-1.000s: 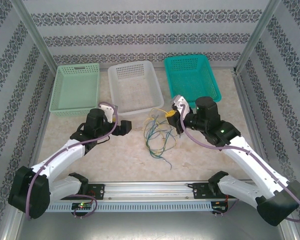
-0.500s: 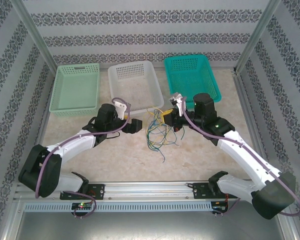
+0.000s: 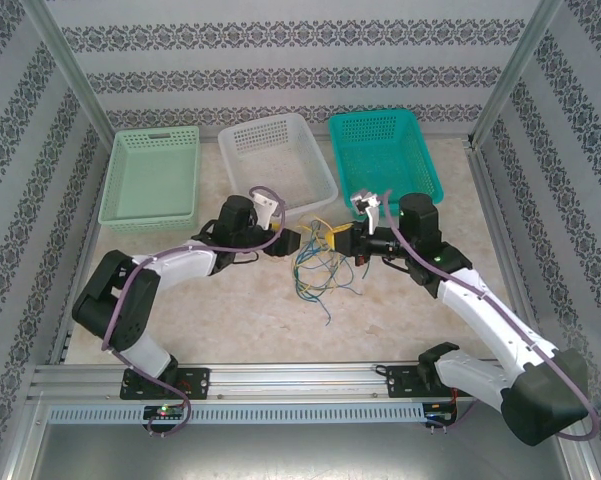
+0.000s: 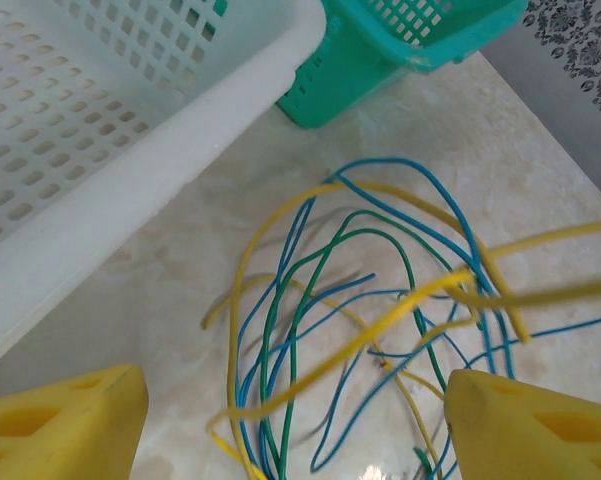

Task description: Untangle the cables

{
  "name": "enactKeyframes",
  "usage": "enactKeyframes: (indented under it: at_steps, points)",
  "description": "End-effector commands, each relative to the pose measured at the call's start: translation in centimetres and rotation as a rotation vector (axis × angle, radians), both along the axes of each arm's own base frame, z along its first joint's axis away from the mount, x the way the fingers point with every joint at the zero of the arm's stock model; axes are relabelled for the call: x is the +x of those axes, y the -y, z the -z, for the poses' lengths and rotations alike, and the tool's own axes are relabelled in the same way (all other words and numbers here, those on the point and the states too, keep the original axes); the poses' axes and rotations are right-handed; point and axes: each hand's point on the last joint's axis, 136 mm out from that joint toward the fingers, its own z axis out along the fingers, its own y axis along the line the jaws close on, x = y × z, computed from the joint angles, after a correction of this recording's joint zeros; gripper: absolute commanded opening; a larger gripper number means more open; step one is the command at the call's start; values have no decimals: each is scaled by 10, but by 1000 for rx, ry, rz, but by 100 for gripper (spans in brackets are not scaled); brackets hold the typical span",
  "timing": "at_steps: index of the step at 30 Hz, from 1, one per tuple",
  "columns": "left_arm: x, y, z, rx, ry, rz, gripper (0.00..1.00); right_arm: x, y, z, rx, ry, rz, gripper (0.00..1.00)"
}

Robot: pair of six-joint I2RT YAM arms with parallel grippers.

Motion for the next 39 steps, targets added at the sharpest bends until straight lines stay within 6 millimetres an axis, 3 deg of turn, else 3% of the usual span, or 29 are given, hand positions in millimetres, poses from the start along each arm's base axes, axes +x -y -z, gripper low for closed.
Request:
enactKeyframes:
  at_steps: [1,5,11,14,18,22,26,31,35,39]
  points:
    - [6,18,-21,-39,107,57,75,-14,-2,-22,84,30,-74,6]
    - [4,20,-16,-38,95,68,60,-18,-2,-25,99,30,-85,6]
    - [-7,15,-15,-37,90,62,27,-17,0,-26,108,29,-74,7]
    - [-14,10,-15,-28,91,61,15,-2,12,-22,76,33,31,5]
    - [-28,5,-14,-16,81,74,4,37,53,-12,-8,44,350,3]
    - [-39,-3,-11,0,74,74,0,57,88,-11,-6,81,584,1]
    - [-44,-12,-6,37,75,54,0,63,111,-23,36,118,716,0]
    - [-48,-16,-1,58,62,48,0,60,112,-35,104,114,711,0]
    - [-51,-23,0,74,68,24,0,59,124,-41,143,125,768,0]
    - [-55,-26,3,95,60,31,0,51,104,-47,164,105,628,0]
